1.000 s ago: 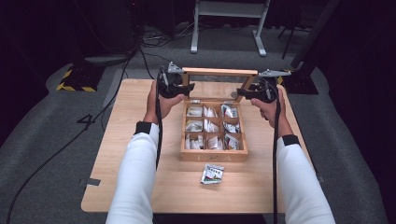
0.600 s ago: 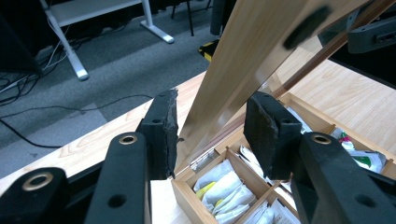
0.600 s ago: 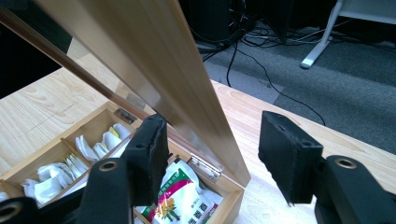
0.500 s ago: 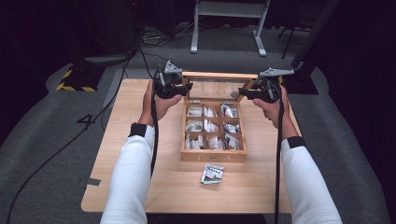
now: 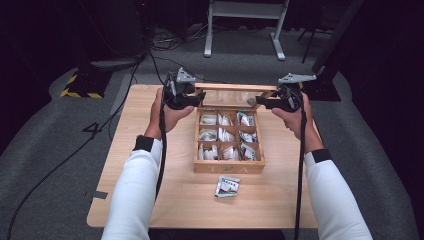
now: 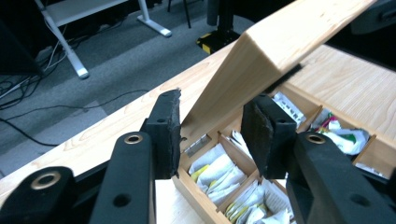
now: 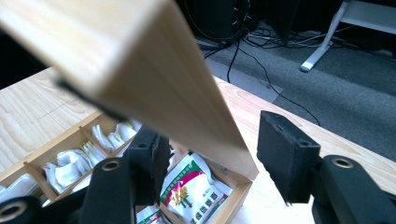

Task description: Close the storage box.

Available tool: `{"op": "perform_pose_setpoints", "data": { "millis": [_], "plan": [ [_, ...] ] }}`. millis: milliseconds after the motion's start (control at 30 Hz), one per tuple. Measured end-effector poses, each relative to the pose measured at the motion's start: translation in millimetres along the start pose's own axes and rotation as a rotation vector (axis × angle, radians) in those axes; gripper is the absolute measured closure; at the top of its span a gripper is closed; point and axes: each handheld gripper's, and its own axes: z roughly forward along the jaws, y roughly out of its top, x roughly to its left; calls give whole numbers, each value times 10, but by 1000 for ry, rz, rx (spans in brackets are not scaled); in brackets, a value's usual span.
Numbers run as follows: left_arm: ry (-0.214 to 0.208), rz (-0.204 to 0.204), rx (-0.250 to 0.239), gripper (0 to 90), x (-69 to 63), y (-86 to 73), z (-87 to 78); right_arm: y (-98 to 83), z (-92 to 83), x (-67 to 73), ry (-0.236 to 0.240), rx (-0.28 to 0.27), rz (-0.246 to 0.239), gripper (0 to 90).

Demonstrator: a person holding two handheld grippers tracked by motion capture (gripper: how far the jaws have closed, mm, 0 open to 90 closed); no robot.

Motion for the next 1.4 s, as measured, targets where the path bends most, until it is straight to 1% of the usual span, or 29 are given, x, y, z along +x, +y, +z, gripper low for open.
{"op": "perform_pose_setpoints", "data": {
  "millis": [33, 67, 100, 167, 200, 233, 300, 433, 533, 567, 633, 667, 800, 833, 867, 933, 1000, 1033, 1100, 1167, 1233, 1267, 1333, 1400],
  "plan": [
    [0, 4, 6, 558, -22, -7, 2, 0, -19, 32, 13, -5, -10, 447],
    [3, 5, 5, 557, -35, -14, 1, 0, -25, 49, 14, -1, -11, 448],
    [9, 14, 11, 558, -46, -24, -2, 1, -31, 65, 12, 4, -19, 452],
    [11, 29, 33, 557, -79, -49, -2, 4, -45, 102, 23, 15, -35, 456],
    [10, 30, 39, 557, -92, -60, -4, 4, -45, 102, 23, 15, -35, 456],
    [6, 34, 35, 554, -105, -75, -20, 2, -58, 142, 21, 24, -54, 456],
    [4, 35, 38, 548, -116, -82, -23, -11, -71, 163, 20, 35, -62, 456],
    [8, 49, 33, 527, -183, -107, -17, -45, -92, 186, 28, 40, -68, 452],
    [13, 58, 23, 520, -227, -115, -25, -58, -100, 198, 22, 40, -71, 441],
    [7, 64, 28, 513, -239, -120, -31, -72, -111, 212, 22, 39, -69, 430],
    [4, 64, 27, 508, -242, -126, -36, -88, -127, 226, 22, 40, -72, 423],
    [1, 55, 26, 508, -250, -136, -37, -88, -127, 226, 22, 40, -72, 423],
    [-6, 49, 32, 445, -266, -161, -54, -132, -161, 245, 26, 41, -79, 386],
    [-4, 58, 35, 438, -274, -167, -59, -141, -167, 253, 20, 43, -79, 380],
    [1, 59, 30, 437, -288, -177, -66, -151, -175, 258, 15, 40, -87, 376],
    [1, 58, 25, 428, -299, -192, -88, -169, -196, 268, 12, 36, -85, 373],
    [19, 75, 24, 415, -326, -208, -117, -184, -221, 275, 10, 32, -84, 369],
    [19, 75, 24, 407, -326, -208, -117, -188, -234, 278, 11, 31, -89, 370],
    [29, 89, 28, 401, -339, -218, -132, -193, -244, 283, 7, 32, -94, 373],
    [33, 96, 35, 387, -357, -243, -144, -217, -258, 305, 3, 42, -107, 374],
    [31, 96, 36, 383, -360, -257, -149, -226, -262, 315, -1, 45, -109, 374],
    [29, 101, 39, 374, -360, -273, -150, -247, -270, 325, 4, 47, -116, 369],
    [31, 100, 39, 374, -365, -284, -149, -254, -273, 329, 7, 48, -115, 367],
    [22, 100, 42, 372, -367, -307, -148, -274, -284, 339, 13, 51, -122, 361]
  ]
}}
